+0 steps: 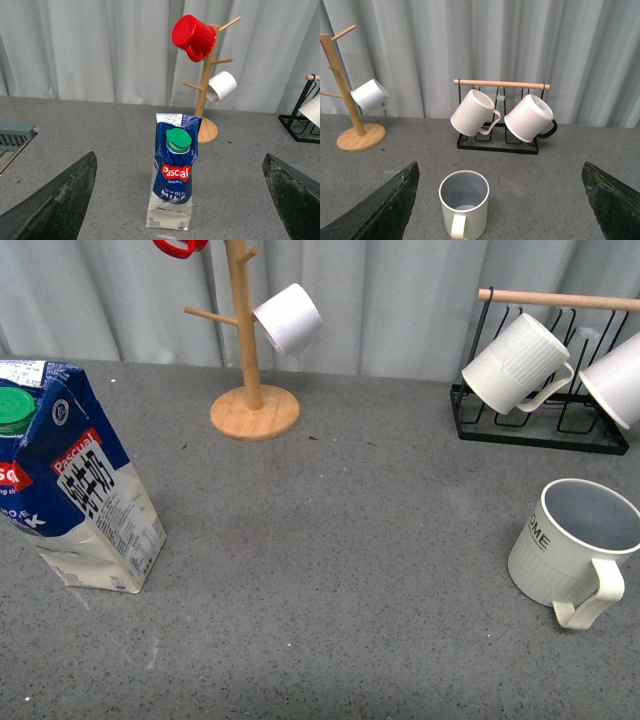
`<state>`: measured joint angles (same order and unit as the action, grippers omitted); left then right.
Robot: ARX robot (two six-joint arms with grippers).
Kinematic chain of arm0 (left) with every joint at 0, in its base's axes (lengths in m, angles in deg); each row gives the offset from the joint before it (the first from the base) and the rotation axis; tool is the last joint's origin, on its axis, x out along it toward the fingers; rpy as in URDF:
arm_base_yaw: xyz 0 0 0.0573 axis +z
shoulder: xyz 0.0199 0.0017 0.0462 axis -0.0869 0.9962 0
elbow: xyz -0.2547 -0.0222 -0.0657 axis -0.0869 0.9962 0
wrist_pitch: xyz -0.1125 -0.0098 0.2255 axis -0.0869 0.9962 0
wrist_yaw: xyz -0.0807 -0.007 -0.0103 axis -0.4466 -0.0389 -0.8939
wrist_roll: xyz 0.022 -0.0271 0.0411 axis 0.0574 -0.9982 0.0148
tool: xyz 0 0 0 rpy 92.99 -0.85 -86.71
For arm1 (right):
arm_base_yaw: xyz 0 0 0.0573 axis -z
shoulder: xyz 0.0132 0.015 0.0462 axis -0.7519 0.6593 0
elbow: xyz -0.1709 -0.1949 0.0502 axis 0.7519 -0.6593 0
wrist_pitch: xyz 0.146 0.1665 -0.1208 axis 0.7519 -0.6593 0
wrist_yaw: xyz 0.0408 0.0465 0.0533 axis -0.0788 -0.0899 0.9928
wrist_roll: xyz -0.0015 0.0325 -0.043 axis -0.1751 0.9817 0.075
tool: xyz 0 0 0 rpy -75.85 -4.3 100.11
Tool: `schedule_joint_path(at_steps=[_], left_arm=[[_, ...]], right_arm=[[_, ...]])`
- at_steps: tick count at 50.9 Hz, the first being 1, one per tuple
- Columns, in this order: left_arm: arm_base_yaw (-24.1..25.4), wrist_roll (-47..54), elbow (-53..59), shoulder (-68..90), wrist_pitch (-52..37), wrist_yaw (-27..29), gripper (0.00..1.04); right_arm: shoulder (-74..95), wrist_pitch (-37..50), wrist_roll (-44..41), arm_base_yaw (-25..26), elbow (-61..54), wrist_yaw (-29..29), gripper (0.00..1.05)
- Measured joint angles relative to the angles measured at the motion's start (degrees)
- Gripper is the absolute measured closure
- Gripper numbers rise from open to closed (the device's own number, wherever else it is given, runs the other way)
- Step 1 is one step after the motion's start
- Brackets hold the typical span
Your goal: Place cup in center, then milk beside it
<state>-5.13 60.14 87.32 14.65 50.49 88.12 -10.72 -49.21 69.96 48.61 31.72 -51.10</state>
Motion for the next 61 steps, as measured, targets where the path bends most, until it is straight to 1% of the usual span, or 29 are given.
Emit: schedule_joint_path(at_steps=[42, 43, 45, 46, 47, 48, 51, 53, 56, 59, 60, 61], left_arm=[[0.0, 0.0, 0.0, 0.0, 0.0, 0.0, 0.07], [0.0, 0.0, 0.0, 0.0, 0.0, 0.0, 0.07], [0.0, 0.0, 0.0, 0.0, 0.0, 0.0, 0.07], [0.0, 0.0, 0.0, 0.0, 0.0, 0.0, 0.07], [0.0, 0.0, 0.0, 0.0, 0.0, 0.0, 0.07], [0.0, 0.0, 0.0, 0.0, 0.0, 0.0, 0.07], [0.0, 0.0, 0.0, 0.0, 0.0, 0.0, 0.07], [0.0, 0.0, 0.0, 0.0, 0.0, 0.0, 0.07], [0.0, 0.0, 0.0, 0.0, 0.0, 0.0, 0.07], [0.0, 0.0, 0.0, 0.0, 0.0, 0.0, 0.07], [0.0, 0.0, 0.0, 0.0, 0.0, 0.0, 0.07], [0.0, 0.0, 0.0, 0.0, 0.0, 0.0, 0.07]], right_arm=[[0.0, 0.0, 0.0, 0.0, 0.0, -0.1, 0.09], [0.0, 0.1, -0.2, -0.1, 0.0, -0.3, 0.09], [0.9, 2.3, -5.7, -2.8, 0.0, -9.4, 0.09], [1.7, 3.1, -7.7, -3.6, 0.0, -11.9, 0.09], [3.3, 4.6, -10.4, -4.2, 0.0, -13.4, 0.09], [5.9, 6.5, -12.1, -4.0, 0.1, -13.2, 0.09], [15.0, 11.1, -12.3, -2.6, 1.5, -10.8, 0.09], [22.8, 13.6, -9.9, -1.3, 3.7, -8.5, 0.09], [32.9, 17.1, -6.3, -0.6, 7.0, -6.7, 0.09], [44.7, 18.1, -2.3, 0.2, 12.0, -4.3, 0.09], [49.8, 19.0, -0.8, 0.6, 14.2, -3.8, 0.09], [54.7, 19.3, 0.1, 0.8, 16.4, -4.4, 0.09]])
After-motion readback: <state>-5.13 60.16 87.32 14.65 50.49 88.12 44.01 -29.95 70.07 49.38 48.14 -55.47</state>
